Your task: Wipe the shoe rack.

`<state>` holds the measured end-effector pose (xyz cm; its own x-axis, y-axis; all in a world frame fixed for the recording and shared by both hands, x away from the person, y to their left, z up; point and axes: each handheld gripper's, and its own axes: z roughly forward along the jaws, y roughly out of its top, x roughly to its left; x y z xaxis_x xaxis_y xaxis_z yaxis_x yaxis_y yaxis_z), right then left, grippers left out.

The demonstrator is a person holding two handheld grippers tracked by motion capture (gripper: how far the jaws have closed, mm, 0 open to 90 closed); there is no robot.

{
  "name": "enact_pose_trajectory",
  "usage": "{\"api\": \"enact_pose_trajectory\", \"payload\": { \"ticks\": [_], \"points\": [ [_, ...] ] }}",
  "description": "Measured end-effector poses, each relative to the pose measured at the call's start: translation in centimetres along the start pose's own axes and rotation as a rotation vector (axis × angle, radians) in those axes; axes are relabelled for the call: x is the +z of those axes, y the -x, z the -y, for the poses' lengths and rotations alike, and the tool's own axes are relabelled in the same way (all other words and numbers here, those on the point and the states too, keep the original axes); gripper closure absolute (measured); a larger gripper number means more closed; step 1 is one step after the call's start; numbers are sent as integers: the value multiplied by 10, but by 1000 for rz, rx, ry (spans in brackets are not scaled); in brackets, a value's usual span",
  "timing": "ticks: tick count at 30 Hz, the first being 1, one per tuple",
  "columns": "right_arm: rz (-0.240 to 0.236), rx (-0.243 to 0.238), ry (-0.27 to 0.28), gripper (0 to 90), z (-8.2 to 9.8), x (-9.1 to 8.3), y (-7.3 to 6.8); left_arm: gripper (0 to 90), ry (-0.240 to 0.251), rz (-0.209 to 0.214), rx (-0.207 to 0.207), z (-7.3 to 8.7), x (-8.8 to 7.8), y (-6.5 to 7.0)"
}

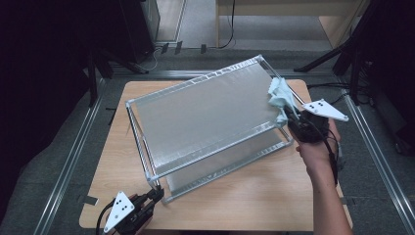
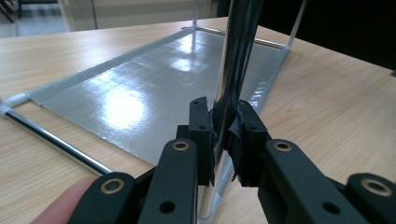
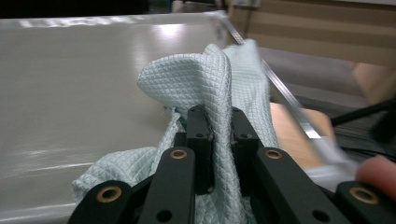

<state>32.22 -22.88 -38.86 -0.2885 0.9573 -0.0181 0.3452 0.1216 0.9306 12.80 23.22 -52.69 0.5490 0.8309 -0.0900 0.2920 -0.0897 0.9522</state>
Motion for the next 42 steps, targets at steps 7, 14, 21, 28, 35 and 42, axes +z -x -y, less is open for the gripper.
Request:
{"api": "enact_pose_trajectory", "payload": {
  "ticks": [7,14,21,28,35,42],
  "points": [
    [11,35,1,843,2,-6,0,808,1,-8,-20,1,-1,-3],
    [-154,-46,13,845,11,-21,-60,807,-3,23,-15,1,3,8],
    [-320,-99,42,848,23,-36,-138,808,-8,57,2,0,7,21],
    [-503,-189,42,848,31,-55,-214,808,-8,87,20,0,10,31],
    [-531,-270,57,848,33,-63,-230,811,-7,92,40,1,10,32],
    [-369,-228,54,849,28,-46,-170,810,-9,101,29,0,9,28]
  ]
}}
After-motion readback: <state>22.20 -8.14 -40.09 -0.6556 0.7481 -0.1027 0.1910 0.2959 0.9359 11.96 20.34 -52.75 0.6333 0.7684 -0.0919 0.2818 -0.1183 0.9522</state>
